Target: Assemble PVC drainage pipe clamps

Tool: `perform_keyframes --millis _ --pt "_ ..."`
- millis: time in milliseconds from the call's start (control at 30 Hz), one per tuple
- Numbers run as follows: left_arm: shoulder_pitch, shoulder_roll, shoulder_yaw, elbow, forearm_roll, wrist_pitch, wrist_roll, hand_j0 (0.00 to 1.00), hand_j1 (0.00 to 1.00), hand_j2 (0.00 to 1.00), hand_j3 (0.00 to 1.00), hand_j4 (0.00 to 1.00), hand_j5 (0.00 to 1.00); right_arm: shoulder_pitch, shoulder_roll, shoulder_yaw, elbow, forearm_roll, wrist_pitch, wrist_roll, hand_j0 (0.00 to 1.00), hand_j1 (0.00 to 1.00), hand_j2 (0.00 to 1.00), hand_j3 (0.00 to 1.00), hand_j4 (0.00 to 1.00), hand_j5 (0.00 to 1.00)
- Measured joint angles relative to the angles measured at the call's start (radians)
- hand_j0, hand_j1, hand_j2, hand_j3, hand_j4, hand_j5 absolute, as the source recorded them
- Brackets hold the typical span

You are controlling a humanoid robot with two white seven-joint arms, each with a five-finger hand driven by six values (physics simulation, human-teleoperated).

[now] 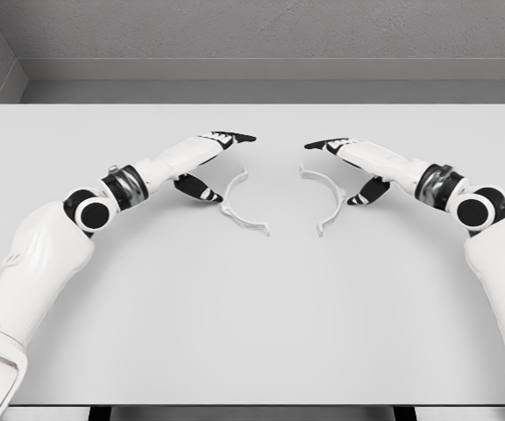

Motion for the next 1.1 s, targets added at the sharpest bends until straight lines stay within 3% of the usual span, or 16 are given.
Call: perform_keyframes --millis 967,1100 --pt "0.000 -0.067 -0.018 -0.011 -0.009 0.000 -0.004 1.00 1.00 1.00 1.00 1.00 1.00 -0.002 0.000 0.025 -0.060 -0.019 -0.001 -0.003 1.00 1.00 1.00 1.00 1.00 1.00" --pt "0.000 -0.075 -0.019 -0.011 -0.011 0.000 -0.007 1.00 1.00 1.00 1.00 1.00 1.00 -0.002 -0.047 0.020 -0.061 -0.062 -0.001 -0.003 1.00 1.00 1.00 1.00 1.00 1.00"
